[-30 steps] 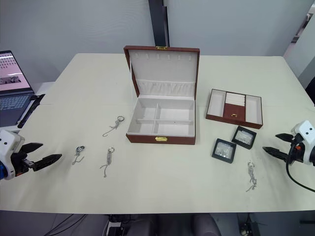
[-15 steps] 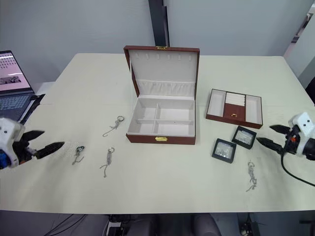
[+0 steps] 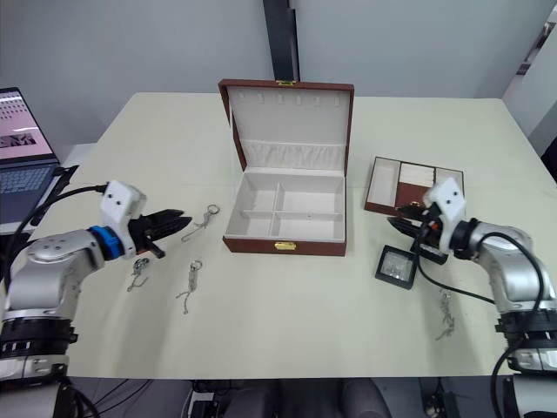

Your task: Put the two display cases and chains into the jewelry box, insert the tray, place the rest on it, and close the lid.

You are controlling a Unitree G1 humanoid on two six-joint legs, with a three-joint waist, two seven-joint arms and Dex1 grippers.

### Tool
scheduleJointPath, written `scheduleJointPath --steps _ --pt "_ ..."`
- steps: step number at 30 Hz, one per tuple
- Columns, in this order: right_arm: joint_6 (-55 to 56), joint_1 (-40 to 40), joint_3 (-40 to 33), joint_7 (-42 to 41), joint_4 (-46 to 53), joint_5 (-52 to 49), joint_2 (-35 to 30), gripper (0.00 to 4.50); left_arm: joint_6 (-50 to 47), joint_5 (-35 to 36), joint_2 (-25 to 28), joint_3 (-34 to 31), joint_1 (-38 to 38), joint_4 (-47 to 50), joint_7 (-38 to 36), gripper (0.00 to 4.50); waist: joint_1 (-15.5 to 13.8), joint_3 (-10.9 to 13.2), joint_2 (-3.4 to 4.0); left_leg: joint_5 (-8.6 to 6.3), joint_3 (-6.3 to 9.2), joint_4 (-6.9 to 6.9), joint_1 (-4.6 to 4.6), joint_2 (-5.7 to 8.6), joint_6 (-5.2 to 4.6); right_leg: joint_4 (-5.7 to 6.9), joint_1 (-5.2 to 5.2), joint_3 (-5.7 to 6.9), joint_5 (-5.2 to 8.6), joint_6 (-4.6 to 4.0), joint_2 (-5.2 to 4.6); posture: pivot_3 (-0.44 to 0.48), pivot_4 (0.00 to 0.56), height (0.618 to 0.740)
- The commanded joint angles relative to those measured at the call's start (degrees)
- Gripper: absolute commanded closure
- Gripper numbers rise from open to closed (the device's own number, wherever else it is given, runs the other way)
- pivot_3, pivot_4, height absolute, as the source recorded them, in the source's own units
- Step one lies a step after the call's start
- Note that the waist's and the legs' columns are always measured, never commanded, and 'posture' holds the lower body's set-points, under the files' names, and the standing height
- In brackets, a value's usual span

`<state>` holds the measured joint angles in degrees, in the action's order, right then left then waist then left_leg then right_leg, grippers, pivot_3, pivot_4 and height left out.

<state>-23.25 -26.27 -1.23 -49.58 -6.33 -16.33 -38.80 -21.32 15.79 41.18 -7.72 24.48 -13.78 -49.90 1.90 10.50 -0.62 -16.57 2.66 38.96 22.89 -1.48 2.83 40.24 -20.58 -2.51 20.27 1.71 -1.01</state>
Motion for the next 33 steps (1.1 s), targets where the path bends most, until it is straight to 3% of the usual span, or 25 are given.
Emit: scheduleJointPath --steps 1,4,19,33 --pt "0.9 -2.7 2.4 1.5 -1.0 2.7 1.8 3.81 0.8 -2.0 -2.1 3.1 1.2 0.2 1.1 4.50 0.0 0.0 0.00 0.02 0.00 0.00 0.00 -0.01 0.03 0.00 -0.01 0.01 0.00 0.00 0.00 0.000 0.150 0.740" --pt "0.6 -4.5 4.8 1.6 -1.5 3.9 3.9 4.48 0.8 -2.4 -3.9 4.6 1.5 0.5 1.6 4.50 0.0 0.0 -0.01 0.03 -0.08 0.03 0.03 -0.02 0.04 0.19 -0.17 -0.02 0.00 0.00 0.00 0.000 0.150 0.740" --pt "-1.6 -6.3 9.6 0.4 0.6 5.1 10.1 4.48 -1.8 -1.7 -6.3 6.5 -0.3 5.2 0.9 4.50 0.0 0.0 -0.02 0.02 -0.40 0.06 0.07 -0.07 0.01 0.63 -0.62 -0.03 0.00 0.00 -0.06 0.000 0.150 0.740" --pt "-6.5 0.0 9.5 -3.2 10.1 2.7 8.7 4.48 -7.6 1.0 -4.7 5.6 -7.4 15.4 -1.9 4.50 0.1 0.0 -0.02 0.00 -0.41 0.03 0.06 -0.10 -0.03 0.64 -0.65 -0.04 0.00 0.00 -0.06 0.000 0.150 0.740"
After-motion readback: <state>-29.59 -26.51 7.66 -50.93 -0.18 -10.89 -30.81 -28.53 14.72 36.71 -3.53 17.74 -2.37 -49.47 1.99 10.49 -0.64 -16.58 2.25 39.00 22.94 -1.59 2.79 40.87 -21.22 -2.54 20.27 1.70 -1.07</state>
